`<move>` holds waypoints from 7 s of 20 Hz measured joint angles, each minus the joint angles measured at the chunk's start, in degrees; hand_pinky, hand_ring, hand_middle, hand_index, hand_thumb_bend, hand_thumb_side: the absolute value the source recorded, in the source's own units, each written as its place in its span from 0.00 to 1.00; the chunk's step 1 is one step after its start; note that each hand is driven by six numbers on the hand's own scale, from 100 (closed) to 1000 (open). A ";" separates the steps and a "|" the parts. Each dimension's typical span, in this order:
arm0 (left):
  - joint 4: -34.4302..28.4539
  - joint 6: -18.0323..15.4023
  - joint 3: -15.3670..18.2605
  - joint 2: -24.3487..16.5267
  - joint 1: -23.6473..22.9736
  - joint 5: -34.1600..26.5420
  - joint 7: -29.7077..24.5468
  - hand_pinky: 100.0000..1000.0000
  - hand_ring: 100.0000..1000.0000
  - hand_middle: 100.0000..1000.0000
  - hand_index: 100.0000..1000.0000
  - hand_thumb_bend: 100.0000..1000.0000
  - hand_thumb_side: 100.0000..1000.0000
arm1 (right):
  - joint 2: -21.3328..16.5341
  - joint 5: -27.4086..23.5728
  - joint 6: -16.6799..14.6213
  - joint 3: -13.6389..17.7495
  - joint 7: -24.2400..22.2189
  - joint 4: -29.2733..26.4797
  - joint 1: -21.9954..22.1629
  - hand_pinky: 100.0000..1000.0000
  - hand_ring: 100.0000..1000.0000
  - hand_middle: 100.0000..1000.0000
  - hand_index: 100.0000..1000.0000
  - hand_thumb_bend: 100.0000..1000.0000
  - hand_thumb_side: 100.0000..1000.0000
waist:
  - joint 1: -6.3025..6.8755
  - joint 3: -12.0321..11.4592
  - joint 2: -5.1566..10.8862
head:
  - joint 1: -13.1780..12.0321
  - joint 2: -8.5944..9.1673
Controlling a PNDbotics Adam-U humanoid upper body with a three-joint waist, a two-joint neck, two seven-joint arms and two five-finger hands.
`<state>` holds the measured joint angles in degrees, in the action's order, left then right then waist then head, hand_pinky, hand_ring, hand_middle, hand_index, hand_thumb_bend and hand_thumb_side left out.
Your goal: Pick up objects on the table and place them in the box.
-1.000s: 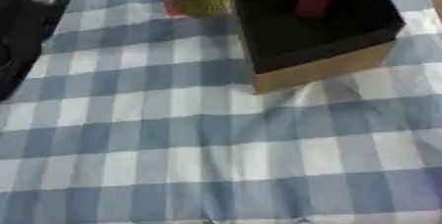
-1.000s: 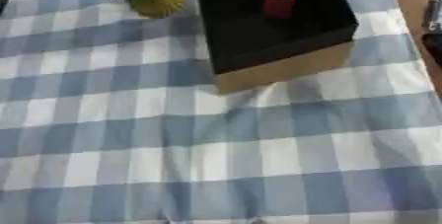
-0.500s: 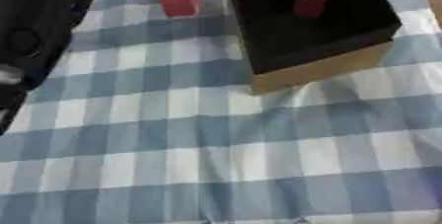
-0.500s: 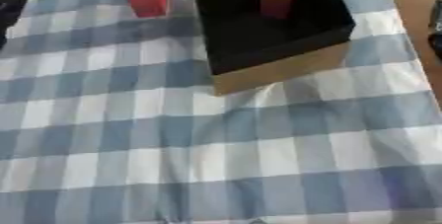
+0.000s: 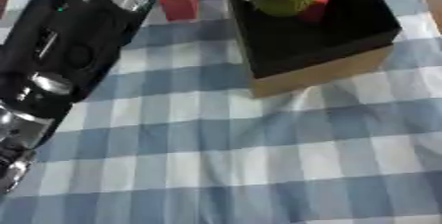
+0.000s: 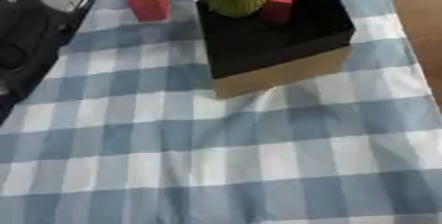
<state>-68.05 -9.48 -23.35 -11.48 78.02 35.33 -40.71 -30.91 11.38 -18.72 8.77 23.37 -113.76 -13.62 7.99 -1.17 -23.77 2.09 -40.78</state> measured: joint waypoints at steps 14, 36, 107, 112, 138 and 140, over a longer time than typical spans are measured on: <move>2.29 -5.56 0.69 0.41 -1.05 1.68 -3.14 0.83 0.83 0.76 0.97 0.45 0.40 | 0.42 -0.40 0.16 0.01 -0.16 0.00 0.00 0.88 1.00 0.39 0.84 0.00 0.41 | 0.00 -0.48 0.00 | 0.10 -0.02; -0.77 -1.08 7.39 -13.26 -3.95 3.85 4.97 0.88 0.88 0.78 0.92 0.49 0.34 | 0.39 0.40 -0.26 0.43 0.75 0.00 1.93 0.88 1.00 0.39 0.84 0.00 0.41 | 0.00 -1.66 0.06 | 0.33 -0.17; 16.54 -5.18 10.96 -11.10 0.75 11.61 1.19 0.90 0.91 0.80 0.95 0.62 0.42 | 2.93 4.09 -0.84 0.67 0.71 0.00 3.77 0.89 1.00 0.35 0.84 0.00 0.41 | -1.44 -2.40 -4.35 | -0.19 8.18; 17.21 -4.53 11.30 -11.09 0.89 12.71 1.86 0.89 0.91 0.80 0.95 0.59 0.43 | 2.99 4.09 -0.66 0.67 0.50 0.00 3.45 0.89 1.00 0.34 0.84 0.00 0.41 | -1.43 -2.38 -5.13 | -0.93 8.66; 19.01 -1.43 11.37 -9.40 4.28 17.34 2.84 0.90 0.89 0.80 0.93 0.72 0.41 | 3.62 3.62 0.42 0.40 -0.96 -0.15 3.20 0.89 1.00 0.34 0.84 0.00 0.41 | -1.42 -2.42 -5.72 | -1.96 9.84; 18.77 -1.14 11.24 -9.66 4.36 19.16 2.93 0.91 0.90 0.82 0.93 0.70 0.40 | 3.59 3.61 0.52 0.41 -1.06 -0.31 3.35 0.89 1.00 0.34 0.84 0.00 0.41 | -1.42 -2.58 -5.72 | -1.95 9.68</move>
<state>-49.27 -10.61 -12.10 -21.14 82.39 54.49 -37.78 -27.32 15.00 -18.20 9.18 22.31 -114.07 -10.28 6.57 -3.75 -29.49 0.14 -31.10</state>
